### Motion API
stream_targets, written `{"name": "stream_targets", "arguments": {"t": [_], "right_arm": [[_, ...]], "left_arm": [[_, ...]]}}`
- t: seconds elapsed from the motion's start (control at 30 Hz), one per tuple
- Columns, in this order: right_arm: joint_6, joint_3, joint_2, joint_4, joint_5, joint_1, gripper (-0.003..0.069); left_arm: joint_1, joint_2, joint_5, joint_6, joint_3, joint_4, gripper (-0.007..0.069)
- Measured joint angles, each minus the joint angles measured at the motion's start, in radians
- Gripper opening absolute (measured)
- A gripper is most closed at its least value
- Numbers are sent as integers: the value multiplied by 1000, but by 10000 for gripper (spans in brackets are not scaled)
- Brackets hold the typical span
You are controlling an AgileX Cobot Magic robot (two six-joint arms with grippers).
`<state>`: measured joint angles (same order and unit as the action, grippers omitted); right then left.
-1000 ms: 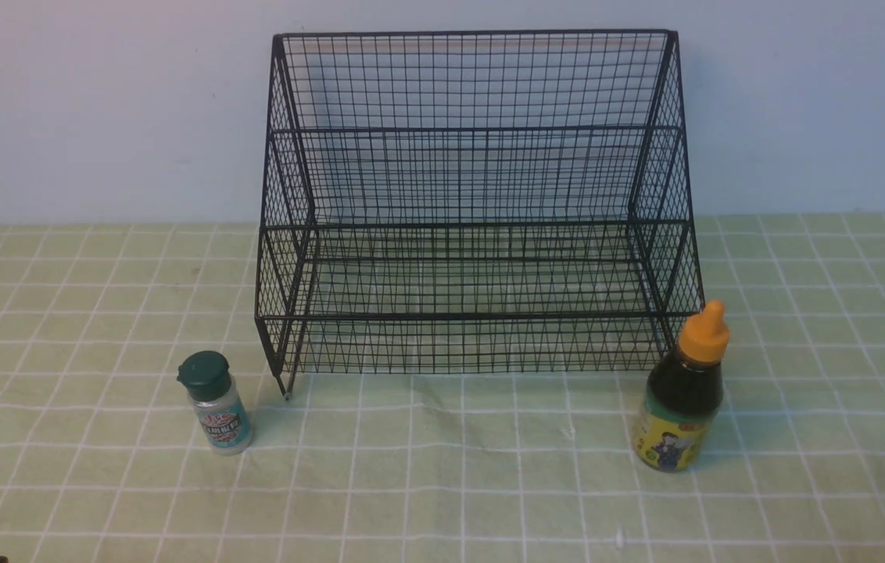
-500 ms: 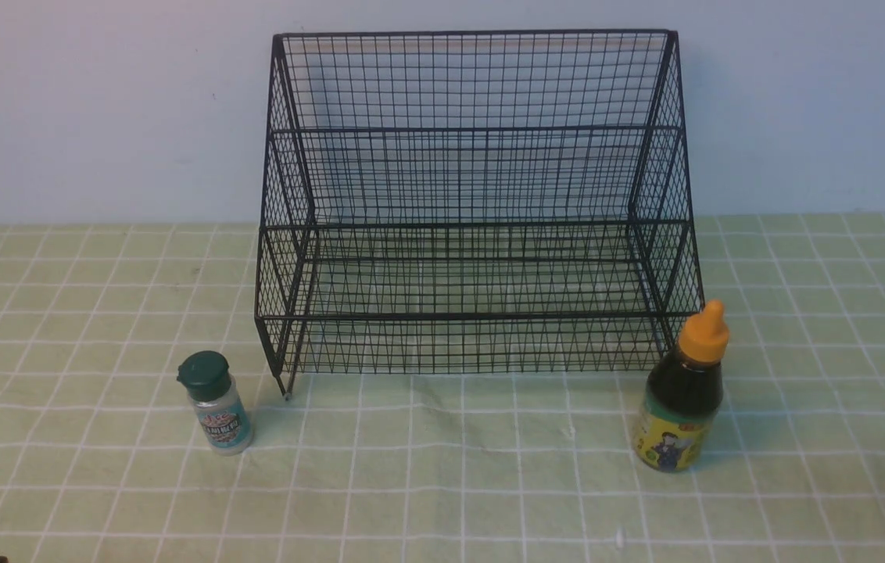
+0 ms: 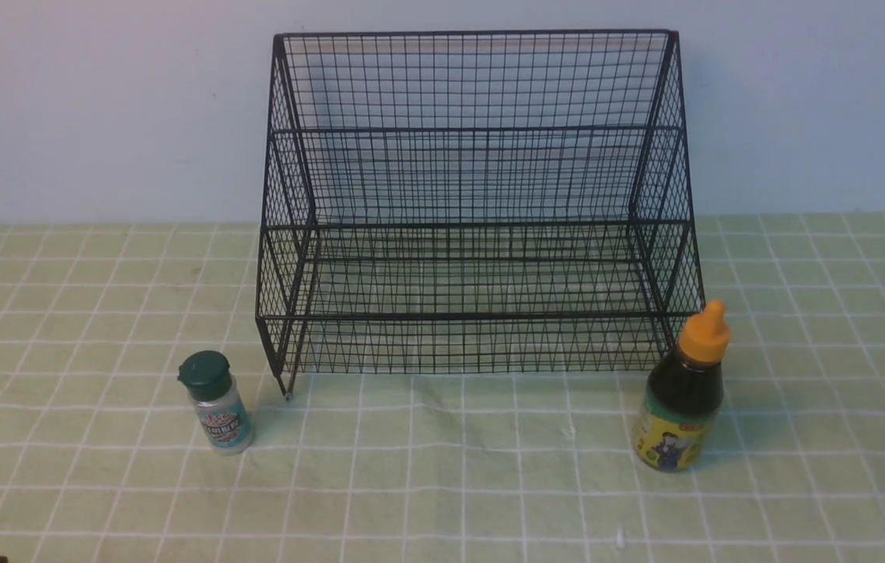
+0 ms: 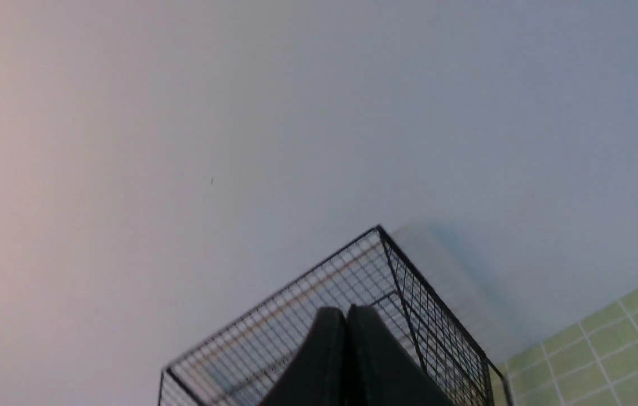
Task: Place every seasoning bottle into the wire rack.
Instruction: Use the right arm to grab the condiment bottle closest to it
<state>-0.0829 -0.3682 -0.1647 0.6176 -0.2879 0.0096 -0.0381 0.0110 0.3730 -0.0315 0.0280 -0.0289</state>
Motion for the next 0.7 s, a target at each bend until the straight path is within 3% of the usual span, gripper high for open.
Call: {"name": "stream_targets", "arguments": {"t": [0.03, 0.2, 0.37, 0.53, 0.7], "right_arm": [[15, -13, -24, -3, -14, 0, -14], [214, -344, -411, -63, -481, 0, -14], [306, -576, -730, -67, -758, 0, -14], [326, -765, -976, -114, -846, 19, -13], [242, -877, -1123, -287, -851, 156, -10]], "left_arm": [[0, 0, 0, 0, 0, 0, -6], [0, 0, 0, 0, 0, 0, -6], [0, 0, 0, 0, 0, 0, -6], [0, 0, 0, 0, 0, 0, -6], [0, 0, 0, 0, 0, 0, -6]]}}
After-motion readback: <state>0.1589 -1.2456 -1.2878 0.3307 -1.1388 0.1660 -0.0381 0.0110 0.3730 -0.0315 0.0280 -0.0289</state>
